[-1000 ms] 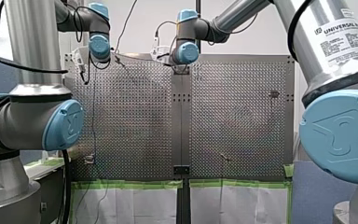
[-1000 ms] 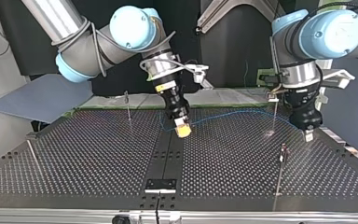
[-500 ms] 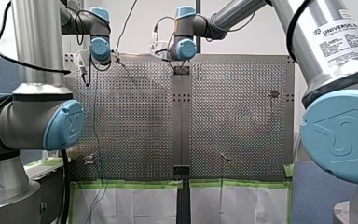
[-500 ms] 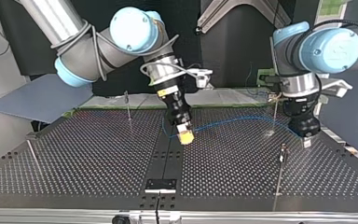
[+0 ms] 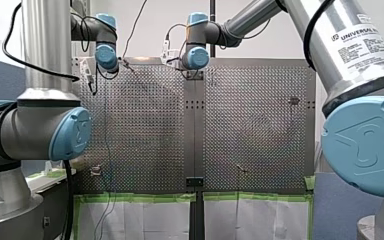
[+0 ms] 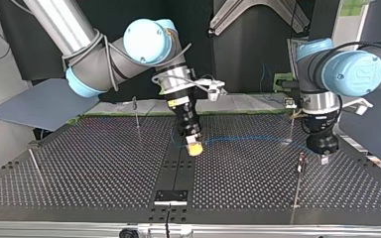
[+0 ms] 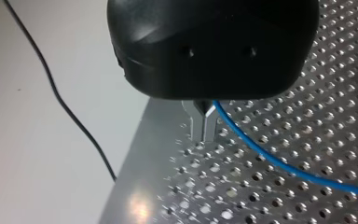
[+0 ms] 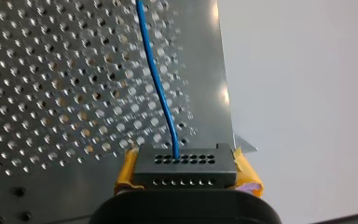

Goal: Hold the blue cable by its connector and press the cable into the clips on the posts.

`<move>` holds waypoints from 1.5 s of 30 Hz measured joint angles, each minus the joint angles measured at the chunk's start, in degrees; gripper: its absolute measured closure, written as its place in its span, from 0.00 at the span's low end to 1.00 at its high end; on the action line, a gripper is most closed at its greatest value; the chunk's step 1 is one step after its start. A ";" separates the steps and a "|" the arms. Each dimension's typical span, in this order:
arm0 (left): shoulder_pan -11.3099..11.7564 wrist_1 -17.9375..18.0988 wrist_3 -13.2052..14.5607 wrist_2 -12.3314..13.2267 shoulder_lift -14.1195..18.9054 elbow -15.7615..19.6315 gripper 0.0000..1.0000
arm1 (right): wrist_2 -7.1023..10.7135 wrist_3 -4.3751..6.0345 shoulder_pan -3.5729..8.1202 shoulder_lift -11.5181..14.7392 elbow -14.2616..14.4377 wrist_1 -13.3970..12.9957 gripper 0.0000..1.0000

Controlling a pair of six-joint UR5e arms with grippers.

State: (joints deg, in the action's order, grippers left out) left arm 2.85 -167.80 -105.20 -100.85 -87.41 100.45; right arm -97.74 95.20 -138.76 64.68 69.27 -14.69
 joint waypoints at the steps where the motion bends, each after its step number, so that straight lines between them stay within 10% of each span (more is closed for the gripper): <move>1: 0.14 0.00 0.01 0.28 -0.22 -0.06 1.00 | -0.35 0.00 0.10 -0.01 -0.11 0.00 1.00; 33: 2.13 -1.84 -1.43 5.34 -5.00 -7.27 1.00 | -1.73 0.18 3.21 -0.39 -1.44 -0.09 1.00; 45: 3.47 -0.85 -2.58 5.48 -6.10 -8.40 1.00 | -1.37 0.18 4.26 -4.58 -5.04 0.94 1.00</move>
State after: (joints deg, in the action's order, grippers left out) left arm 6.33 -168.66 -107.78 -95.36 -93.51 92.05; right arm -99.11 95.38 -134.50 60.10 64.23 -13.75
